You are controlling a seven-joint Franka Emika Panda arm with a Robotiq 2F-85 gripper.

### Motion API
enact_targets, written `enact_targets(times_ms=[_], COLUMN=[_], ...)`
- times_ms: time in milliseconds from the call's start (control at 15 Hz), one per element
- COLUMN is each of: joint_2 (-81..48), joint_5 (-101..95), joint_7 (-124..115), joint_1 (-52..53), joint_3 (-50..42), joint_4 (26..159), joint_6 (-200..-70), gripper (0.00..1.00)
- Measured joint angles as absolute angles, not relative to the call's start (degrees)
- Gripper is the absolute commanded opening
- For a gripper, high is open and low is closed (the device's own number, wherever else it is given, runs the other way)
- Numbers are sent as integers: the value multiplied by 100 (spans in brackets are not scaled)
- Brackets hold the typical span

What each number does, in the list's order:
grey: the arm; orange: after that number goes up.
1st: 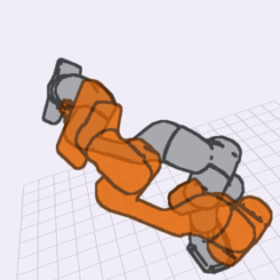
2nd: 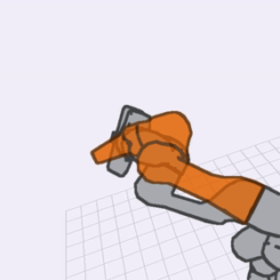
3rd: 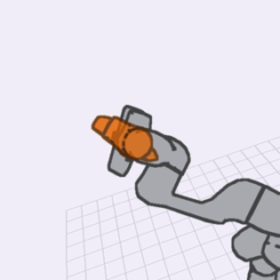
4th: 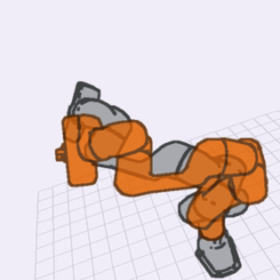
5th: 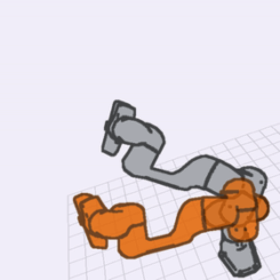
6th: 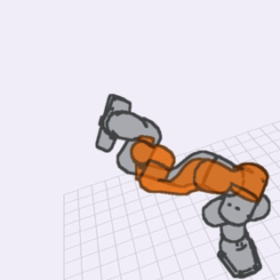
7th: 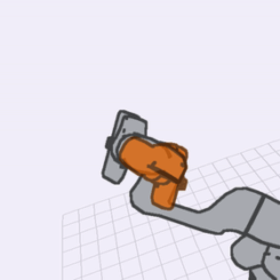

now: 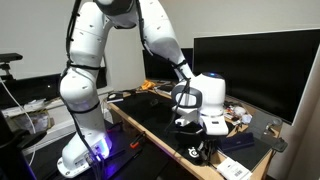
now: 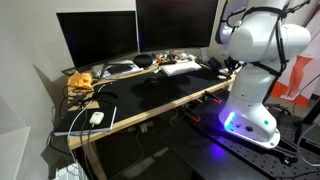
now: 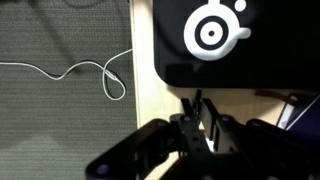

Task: Pick the pen from the bottom right side of the table and place it on the black mat

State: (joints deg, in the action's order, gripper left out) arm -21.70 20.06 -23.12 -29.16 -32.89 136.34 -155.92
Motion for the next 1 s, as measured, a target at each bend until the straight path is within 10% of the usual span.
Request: enact_targets(times_ms=[267, 400, 1000], joint_2=[-1664, -1500, -1411], joint_5=[1856, 1790, 1730], joint_7=[-2151, -2141, -2184], joint_1=[-2864, -2864, -2863], joint_3=[-3341, -3358, -3393], joint_4=[14041, 14157, 14163], joint_6=[-15634, -15634, -15628], gripper=[5, 45, 85])
